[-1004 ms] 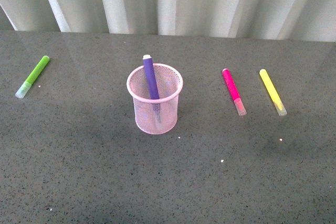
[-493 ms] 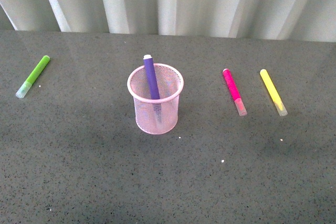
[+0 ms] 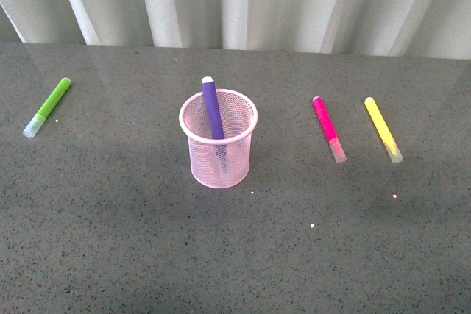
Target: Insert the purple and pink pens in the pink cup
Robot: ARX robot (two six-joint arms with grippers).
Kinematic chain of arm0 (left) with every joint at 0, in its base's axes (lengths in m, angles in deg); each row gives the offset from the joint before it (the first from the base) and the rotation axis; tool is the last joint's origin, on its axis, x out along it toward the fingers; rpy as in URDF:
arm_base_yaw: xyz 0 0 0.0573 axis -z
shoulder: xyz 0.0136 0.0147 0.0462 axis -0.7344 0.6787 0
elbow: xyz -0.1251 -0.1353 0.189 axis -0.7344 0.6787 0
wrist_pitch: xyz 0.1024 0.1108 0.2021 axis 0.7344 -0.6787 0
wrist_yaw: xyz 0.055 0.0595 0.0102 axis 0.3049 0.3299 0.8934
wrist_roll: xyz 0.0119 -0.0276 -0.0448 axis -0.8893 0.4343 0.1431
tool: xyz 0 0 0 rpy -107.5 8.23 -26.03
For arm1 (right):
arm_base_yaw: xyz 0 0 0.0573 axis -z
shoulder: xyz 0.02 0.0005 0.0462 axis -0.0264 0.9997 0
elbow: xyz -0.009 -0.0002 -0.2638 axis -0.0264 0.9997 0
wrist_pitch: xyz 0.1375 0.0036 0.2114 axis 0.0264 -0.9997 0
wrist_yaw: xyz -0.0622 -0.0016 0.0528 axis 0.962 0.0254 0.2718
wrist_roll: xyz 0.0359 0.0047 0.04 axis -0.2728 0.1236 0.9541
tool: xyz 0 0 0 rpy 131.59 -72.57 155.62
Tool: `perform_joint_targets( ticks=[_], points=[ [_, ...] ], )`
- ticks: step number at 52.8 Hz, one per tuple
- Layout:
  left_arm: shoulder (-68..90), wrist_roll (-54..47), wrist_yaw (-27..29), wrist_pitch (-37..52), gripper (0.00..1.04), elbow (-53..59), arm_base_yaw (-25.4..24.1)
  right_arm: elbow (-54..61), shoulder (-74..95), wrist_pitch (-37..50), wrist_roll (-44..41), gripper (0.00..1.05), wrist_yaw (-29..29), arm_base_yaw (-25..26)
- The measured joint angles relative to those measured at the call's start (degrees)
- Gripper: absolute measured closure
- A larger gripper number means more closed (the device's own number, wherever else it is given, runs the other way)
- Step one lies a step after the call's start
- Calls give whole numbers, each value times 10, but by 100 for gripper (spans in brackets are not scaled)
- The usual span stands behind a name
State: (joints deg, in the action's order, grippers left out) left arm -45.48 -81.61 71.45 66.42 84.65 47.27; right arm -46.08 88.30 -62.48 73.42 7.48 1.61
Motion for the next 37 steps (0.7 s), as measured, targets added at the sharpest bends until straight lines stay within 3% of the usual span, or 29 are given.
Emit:
perform_joint_targets(
  ticks=[7, 19, 27, 34, 37],
  points=[
    [0, 0, 0, -2, 100, 0, 0, 0, 0, 0, 0, 7, 0, 0],
    [0, 0, 0, -2, 50, 0, 0, 0, 0, 0, 0, 7, 0, 0],
    [0, 0, 0, -2, 27, 0, 0, -72, 91, -109, 2, 7, -119, 7],
    [0, 0, 0, -2, 6, 0, 0, -183, 201, -3, 4, 7, -127, 5],
    [0, -1, 0, -2, 6, 0, 0, -233, 255, 66, -2, 7, -104, 5]
  ],
)
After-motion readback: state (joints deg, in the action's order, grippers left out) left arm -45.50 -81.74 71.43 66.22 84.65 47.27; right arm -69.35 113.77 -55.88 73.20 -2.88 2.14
